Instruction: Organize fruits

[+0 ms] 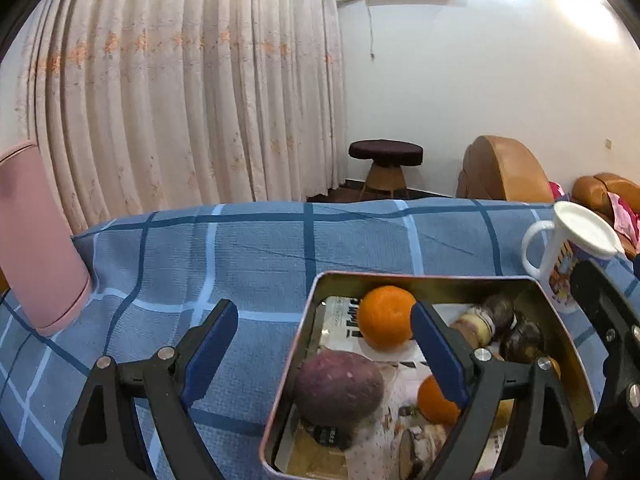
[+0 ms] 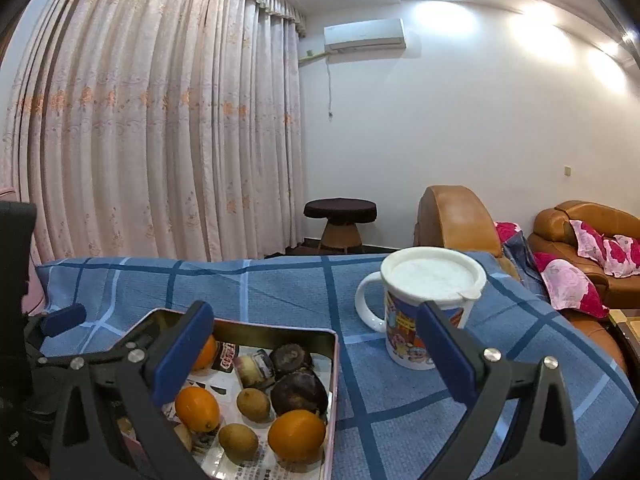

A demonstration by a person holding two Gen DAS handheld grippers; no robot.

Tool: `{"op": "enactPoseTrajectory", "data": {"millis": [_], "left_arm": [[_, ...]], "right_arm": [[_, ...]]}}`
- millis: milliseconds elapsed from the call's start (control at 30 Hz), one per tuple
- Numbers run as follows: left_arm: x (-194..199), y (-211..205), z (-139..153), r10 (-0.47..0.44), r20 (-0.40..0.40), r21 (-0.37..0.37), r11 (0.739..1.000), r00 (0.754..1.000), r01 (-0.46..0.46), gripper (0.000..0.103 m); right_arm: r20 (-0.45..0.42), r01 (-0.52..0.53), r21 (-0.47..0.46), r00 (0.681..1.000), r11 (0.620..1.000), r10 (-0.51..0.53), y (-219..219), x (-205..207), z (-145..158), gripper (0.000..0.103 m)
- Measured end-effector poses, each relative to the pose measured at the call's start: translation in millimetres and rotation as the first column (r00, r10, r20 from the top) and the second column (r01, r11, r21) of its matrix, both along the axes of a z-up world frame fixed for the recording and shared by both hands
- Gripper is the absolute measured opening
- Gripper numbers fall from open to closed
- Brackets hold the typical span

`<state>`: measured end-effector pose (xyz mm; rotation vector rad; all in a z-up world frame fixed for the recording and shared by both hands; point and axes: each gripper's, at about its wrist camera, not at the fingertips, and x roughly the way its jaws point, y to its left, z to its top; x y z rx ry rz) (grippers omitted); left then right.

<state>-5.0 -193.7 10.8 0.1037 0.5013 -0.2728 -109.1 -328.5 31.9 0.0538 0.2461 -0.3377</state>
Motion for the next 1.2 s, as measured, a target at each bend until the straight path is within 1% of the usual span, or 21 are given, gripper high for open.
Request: {"op": "enactPoseTrajectory", "data": {"millis": [300, 467, 600, 733, 867, 1033, 1200], "left_arm": [[-22.8, 5.2, 0.7, -0.011, 0.029, 0.005, 1.0, 1.0, 0.011, 0.089], [-38.7, 15.3, 1.8, -0.015, 0.054, -0.01, 1.0, 0.998, 0.015, 0.089], [-54.3, 27.3, 5.5, 0.005, 0.104, -0.039, 0.999, 0.995, 0.0, 0.089], [-64.1, 34.7, 8.0, 0.009, 0.133, -0.057, 0.998, 0.991, -0.001, 0.089], [-72.3, 39.3, 8.6, 0.0, 0.142, -0.053, 0.999, 0.99, 0.008, 0.089], [-80.4, 46.6, 9.5, 0.004, 0.158, -0.067, 0.998, 0.987, 0.006, 0.089], [-87.8, 50.5, 10.2, 0.009, 0.173, -0.069, 0.998, 0.985, 0.003, 0.089]], "right_arm": [[0.006, -0.003, 0.001, 1.0, 1.0, 0.003, 6.2, -9.3, -0.8, 0.103], [0.009, -0.006, -0.003, 1.0, 1.0, 0.006, 11.3, -19.3, -1.7, 0.103], [0.025, -0.012, -0.006, 1.0, 1.0, 0.012, 16.3, -31.6, -0.8, 0.103], [0.053, -0.005, -0.01, 0.999, 1.0, 0.006, 21.2, -45.9, 1.0, 0.103], [0.088, 0.013, -0.019, 0.996, 1.0, -0.011, 24.3, -58.7, 1.9, 0.103], [0.123, 0.028, -0.031, 0.992, 0.999, -0.024, 27.9, -69.4, 4.2, 0.103], [0.136, 0.032, -0.03, 0.99, 0.999, -0.028, 28.8, -77.3, 5.2, 0.103]]}}
